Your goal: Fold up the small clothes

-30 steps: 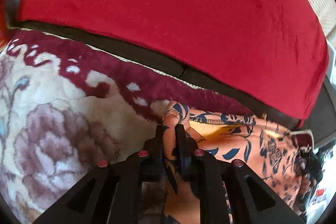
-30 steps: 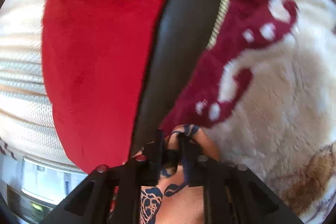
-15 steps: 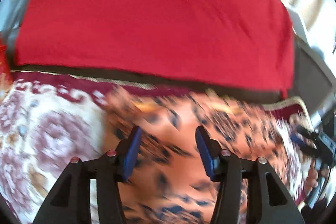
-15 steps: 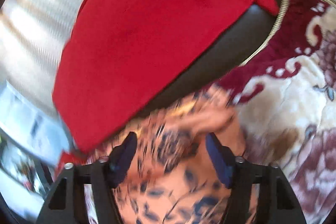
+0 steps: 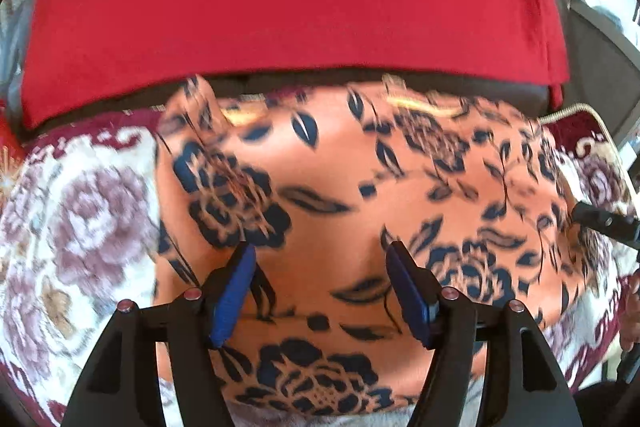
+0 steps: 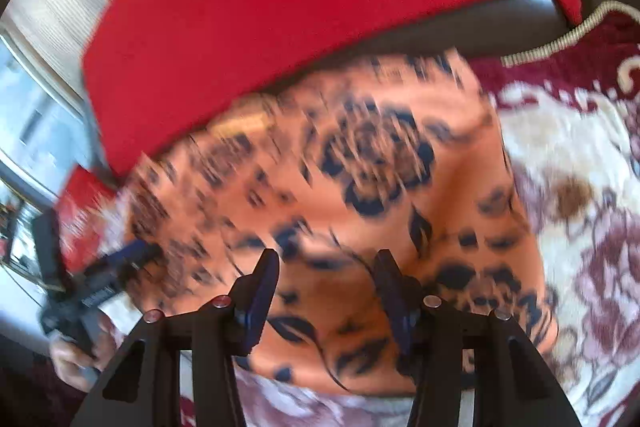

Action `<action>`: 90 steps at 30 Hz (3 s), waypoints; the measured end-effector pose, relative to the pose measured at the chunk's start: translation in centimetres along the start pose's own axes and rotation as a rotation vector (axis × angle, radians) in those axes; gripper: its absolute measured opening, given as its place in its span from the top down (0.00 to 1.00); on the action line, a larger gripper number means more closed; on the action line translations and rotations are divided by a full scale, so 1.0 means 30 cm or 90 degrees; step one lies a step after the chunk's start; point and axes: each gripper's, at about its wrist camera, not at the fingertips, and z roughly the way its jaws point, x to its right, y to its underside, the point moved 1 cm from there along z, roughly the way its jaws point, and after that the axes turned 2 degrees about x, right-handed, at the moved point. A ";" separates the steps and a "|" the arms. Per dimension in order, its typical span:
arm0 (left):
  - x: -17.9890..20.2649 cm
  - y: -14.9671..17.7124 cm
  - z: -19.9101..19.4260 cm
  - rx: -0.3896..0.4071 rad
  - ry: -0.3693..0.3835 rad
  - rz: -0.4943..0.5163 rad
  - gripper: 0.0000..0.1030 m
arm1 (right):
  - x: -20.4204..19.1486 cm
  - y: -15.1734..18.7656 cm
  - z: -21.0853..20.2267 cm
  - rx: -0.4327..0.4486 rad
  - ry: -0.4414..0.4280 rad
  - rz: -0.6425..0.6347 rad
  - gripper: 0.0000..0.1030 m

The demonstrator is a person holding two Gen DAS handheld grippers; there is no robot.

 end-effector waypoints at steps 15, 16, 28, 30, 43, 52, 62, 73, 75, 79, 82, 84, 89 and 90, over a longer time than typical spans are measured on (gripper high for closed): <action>0.005 -0.029 0.113 0.032 -0.097 0.010 0.31 | 0.012 -0.181 0.205 0.057 0.084 0.013 0.47; 0.007 -0.026 0.110 0.033 -0.101 0.009 0.31 | -0.004 -0.175 0.179 0.063 0.080 0.007 0.47; -0.036 0.026 0.032 0.042 -0.129 0.000 0.31 | -0.157 -0.015 0.171 -0.007 0.034 -0.058 0.45; -0.034 0.032 0.037 0.037 -0.136 0.003 0.31 | -0.153 -0.008 0.198 -0.016 0.043 -0.071 0.45; -0.111 -0.024 0.109 0.002 -0.188 -0.048 0.19 | 0.057 -0.191 0.219 0.068 0.099 0.057 0.44; -0.054 -0.015 0.008 0.027 -0.193 -0.044 0.19 | 0.050 -0.174 0.096 0.087 0.065 0.069 0.43; 0.020 0.072 -0.156 0.092 -0.188 -0.037 0.17 | 0.014 0.015 -0.054 0.060 0.065 0.052 0.43; 0.049 0.149 -0.053 0.048 -0.218 -0.037 0.13 | -0.008 0.054 -0.036 0.045 0.069 0.037 0.42; 0.059 0.137 -0.047 0.047 -0.223 -0.024 0.13 | -0.013 0.017 -0.053 0.072 0.070 0.033 0.42; 0.070 0.124 -0.041 0.058 -0.230 -0.007 0.13 | 0.006 -0.040 -0.021 0.074 0.074 0.053 0.42; 0.069 0.113 -0.036 0.069 -0.239 0.013 0.13 | 0.030 -0.052 0.063 0.028 0.085 0.074 0.42; 0.070 0.109 -0.033 0.070 -0.239 0.019 0.13 | 0.029 -0.053 0.099 0.017 0.104 0.058 0.42; 0.082 0.109 -0.038 0.072 -0.241 0.019 0.13 | 0.014 -0.052 0.082 0.028 0.108 0.045 0.41; 0.086 0.110 -0.040 0.072 -0.242 0.020 0.13 | 0.014 -0.051 0.074 0.033 0.105 0.048 0.41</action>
